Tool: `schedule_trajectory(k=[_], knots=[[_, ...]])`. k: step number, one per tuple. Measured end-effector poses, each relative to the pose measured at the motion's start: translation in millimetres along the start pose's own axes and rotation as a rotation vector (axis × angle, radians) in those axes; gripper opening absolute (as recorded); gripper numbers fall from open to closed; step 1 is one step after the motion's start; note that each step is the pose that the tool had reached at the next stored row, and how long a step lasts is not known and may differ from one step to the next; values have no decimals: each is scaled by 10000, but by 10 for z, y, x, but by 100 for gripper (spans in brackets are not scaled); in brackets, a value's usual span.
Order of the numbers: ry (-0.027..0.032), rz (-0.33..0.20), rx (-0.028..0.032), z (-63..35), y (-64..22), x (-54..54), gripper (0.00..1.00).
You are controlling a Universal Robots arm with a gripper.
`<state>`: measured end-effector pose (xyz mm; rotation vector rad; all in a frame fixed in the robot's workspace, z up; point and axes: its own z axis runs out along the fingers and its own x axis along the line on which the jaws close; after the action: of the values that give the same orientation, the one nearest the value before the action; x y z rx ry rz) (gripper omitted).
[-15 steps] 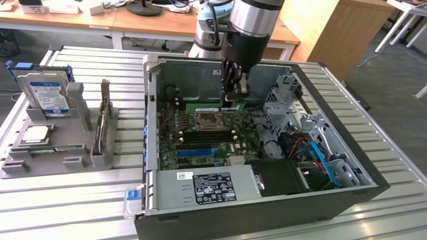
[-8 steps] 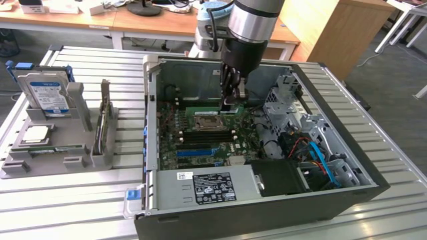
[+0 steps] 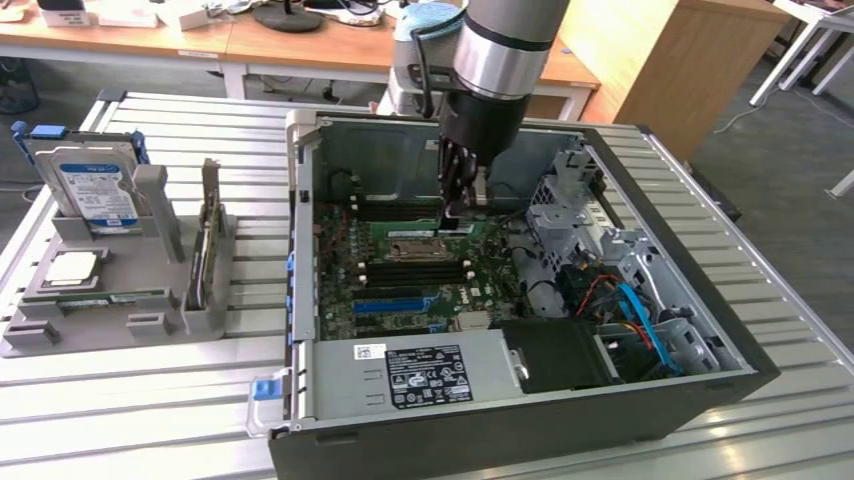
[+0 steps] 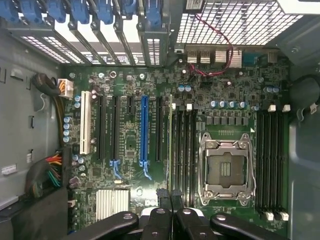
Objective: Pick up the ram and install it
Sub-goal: 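Insert the ram into the slot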
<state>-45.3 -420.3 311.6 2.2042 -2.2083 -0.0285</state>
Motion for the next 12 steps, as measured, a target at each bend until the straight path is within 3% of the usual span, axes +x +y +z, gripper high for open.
schedule_trajectory(k=[12], knots=[[3, 0, -1, 124, -3, 0, 12]])
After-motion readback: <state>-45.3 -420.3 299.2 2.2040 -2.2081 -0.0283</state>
